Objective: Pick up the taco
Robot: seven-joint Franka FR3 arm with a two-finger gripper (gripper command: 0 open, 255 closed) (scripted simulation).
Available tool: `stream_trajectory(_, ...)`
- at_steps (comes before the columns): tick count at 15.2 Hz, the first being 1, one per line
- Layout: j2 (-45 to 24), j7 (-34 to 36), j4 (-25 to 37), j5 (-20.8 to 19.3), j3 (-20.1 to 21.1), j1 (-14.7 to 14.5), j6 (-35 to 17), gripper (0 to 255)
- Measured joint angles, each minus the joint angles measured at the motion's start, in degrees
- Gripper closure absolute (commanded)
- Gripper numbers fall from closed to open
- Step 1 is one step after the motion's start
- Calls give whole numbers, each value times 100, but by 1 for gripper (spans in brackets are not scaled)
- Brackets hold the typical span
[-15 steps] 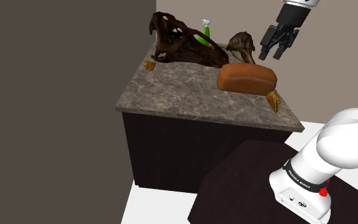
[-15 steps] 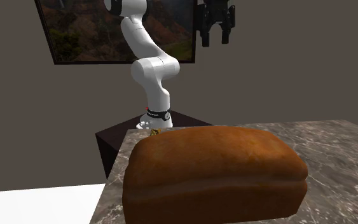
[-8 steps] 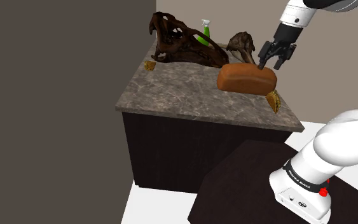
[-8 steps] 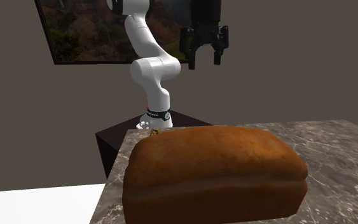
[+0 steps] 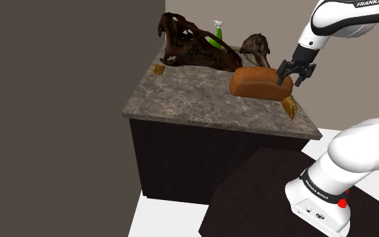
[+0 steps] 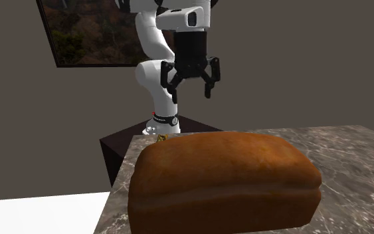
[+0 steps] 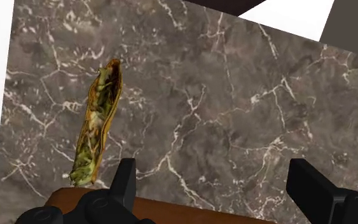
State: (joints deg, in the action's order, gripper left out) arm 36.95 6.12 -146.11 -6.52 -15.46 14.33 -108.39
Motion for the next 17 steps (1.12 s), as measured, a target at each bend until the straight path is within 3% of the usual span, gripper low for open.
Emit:
stream_trajectory(9,-863,143,-314,-367,-666,632,-1088,0)
stream_trajectory(17,-1243,98,-676,-410,-844,667,-1821,0)
